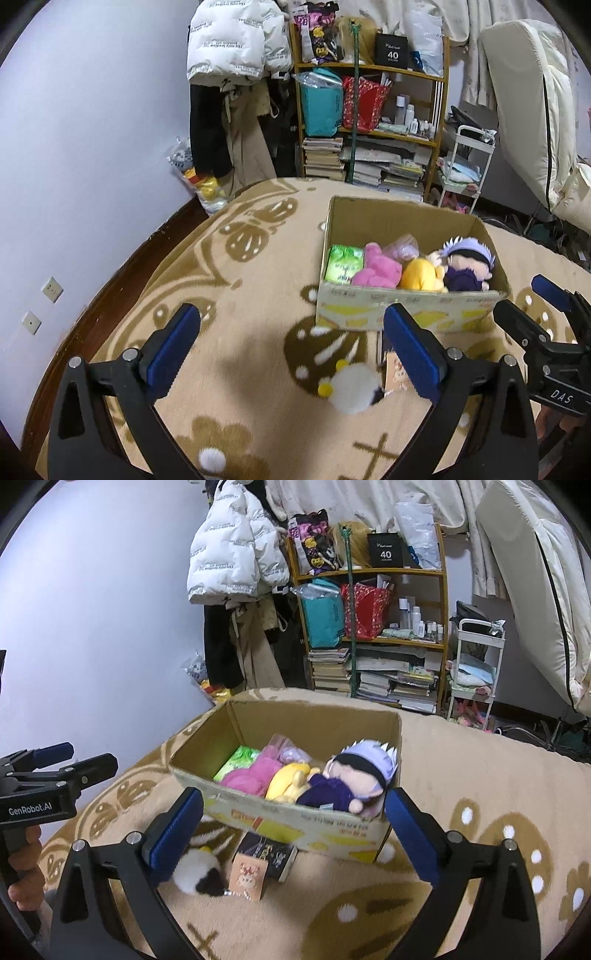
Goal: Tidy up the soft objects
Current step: 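Move both tools back toward the white pompom and black tissue pack, then grasp white pompom keychain with left gripper while right gripper grasps black tissue pack, then lift white pompom and black tissue pack and carry both over the box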
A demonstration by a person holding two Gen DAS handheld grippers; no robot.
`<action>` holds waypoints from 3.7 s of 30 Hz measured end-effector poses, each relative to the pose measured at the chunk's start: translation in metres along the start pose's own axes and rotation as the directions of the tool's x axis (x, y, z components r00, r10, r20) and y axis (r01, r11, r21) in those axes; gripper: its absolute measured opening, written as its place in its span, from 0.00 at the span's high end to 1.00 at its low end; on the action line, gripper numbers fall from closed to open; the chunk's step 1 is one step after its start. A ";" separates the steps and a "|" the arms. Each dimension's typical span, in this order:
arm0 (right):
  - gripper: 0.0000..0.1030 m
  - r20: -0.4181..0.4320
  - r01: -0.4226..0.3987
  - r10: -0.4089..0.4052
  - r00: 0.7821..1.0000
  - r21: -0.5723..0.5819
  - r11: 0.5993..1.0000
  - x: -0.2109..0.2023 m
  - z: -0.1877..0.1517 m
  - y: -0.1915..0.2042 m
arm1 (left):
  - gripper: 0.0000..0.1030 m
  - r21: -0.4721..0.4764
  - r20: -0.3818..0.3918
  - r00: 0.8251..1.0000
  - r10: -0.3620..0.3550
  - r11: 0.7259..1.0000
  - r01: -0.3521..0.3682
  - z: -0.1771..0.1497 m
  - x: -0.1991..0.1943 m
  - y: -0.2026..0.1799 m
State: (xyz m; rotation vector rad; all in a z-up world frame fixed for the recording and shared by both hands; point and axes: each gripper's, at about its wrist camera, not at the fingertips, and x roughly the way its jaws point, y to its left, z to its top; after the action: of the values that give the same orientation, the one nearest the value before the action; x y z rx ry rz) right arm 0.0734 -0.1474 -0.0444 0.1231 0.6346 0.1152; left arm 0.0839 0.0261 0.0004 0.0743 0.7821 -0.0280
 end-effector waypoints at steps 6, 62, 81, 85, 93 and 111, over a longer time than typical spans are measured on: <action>0.00 -0.042 -0.009 0.009 0.999 -0.004 1.000 0.002 -0.011 0.007 | 0.04 -0.014 -0.044 0.999 -0.023 1.000 0.023 -0.011 0.004 0.005; 0.00 -0.363 -0.051 0.130 0.923 0.219 0.974 0.115 -0.046 -0.023 | 0.09 -0.014 -0.527 0.841 -0.122 0.991 0.134 -0.072 0.147 -0.045; 0.00 -0.404 0.024 0.065 0.913 0.212 0.977 0.151 -0.059 0.000 | 0.51 -0.169 -0.531 0.796 -0.290 0.957 0.236 -0.075 0.167 -0.027; 0.00 -0.407 0.050 0.035 0.913 0.196 0.979 0.156 -0.061 0.004 | 0.53 -0.202 -0.525 0.790 -0.316 0.948 0.245 -0.074 0.170 -0.018; 0.00 -0.424 0.102 -0.023 0.905 0.164 0.981 0.167 -0.062 0.023 | 0.65 -0.160 -0.524 0.805 -0.279 0.960 0.229 -0.082 0.155 0.008; 0.33 -0.421 0.168 -0.115 0.900 0.091 0.982 0.138 -0.060 0.034 | 0.66 -0.040 -0.436 0.896 -0.083 0.997 0.073 -0.073 0.124 0.003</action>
State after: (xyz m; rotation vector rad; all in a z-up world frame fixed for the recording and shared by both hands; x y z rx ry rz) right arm 0.1453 -0.0895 -0.1679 0.1754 1.0749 -0.0435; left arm 0.1201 0.0350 -0.1383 0.0265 1.2377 -0.0810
